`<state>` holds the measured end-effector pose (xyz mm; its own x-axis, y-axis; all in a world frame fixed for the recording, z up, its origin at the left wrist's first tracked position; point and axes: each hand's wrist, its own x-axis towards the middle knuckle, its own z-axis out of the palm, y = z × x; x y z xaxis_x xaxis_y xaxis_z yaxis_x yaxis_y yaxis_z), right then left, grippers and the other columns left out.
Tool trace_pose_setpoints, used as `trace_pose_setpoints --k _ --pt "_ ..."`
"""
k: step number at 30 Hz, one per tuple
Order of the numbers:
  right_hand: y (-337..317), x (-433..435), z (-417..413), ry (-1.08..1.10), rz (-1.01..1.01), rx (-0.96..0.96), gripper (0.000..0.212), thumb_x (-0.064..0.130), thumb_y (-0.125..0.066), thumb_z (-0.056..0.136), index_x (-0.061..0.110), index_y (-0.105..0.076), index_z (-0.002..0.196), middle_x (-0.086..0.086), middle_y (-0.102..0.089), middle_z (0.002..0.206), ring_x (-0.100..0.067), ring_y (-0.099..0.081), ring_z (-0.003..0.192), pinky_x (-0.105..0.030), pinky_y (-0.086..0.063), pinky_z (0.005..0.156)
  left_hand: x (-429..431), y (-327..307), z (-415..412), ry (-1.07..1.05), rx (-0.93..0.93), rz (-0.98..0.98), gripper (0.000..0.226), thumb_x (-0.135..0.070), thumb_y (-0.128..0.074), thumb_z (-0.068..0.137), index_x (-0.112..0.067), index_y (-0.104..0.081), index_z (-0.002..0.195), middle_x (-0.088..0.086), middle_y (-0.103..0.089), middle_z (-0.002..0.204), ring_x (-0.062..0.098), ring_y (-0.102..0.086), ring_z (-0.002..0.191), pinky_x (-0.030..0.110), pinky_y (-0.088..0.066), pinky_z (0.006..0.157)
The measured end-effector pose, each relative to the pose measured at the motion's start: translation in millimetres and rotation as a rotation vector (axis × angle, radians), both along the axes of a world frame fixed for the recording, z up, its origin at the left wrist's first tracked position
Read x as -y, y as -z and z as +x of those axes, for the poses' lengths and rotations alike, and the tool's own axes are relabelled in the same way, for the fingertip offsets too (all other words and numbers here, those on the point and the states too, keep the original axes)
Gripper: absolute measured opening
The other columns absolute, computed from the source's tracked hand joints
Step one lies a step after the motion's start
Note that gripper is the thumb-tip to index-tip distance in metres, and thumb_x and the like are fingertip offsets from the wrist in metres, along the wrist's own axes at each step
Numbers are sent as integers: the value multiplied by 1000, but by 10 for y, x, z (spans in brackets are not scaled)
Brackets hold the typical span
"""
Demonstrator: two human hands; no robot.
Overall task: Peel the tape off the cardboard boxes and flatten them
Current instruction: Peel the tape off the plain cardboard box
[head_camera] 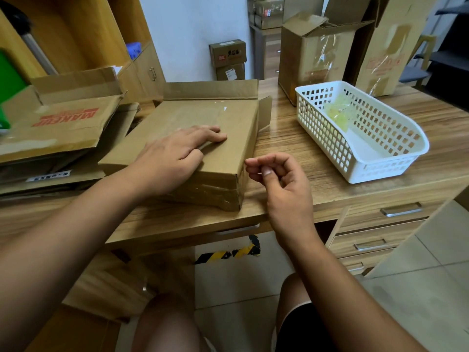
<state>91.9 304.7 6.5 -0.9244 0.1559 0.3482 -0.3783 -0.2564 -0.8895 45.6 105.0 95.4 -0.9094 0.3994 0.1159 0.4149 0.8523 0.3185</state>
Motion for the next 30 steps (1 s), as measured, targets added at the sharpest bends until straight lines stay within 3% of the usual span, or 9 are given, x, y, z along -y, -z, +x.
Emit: trace_pose_setpoints --k 17,30 --pt "29 37 -31 36 26 -21 25 -10 -45 102 8 -62 100 -10 -72 97 -19 -71 98 -29 -56 92 -10 25 -15 -5 -5 -28 57 -38 -27 87 -51 -39 141 -25 -33 155 6 -33 140 51 -36 110" --pt "28 8 -32 8 -5 -4 22 -6 -45 103 5 -64 106 -9 -74 105 -20 -70 104 -31 -55 95 -4 37 12 1 -38 -41 57 -35 -26 90 -48 -40 144 -22 -33 157 1 -30 140 40 -26 117"
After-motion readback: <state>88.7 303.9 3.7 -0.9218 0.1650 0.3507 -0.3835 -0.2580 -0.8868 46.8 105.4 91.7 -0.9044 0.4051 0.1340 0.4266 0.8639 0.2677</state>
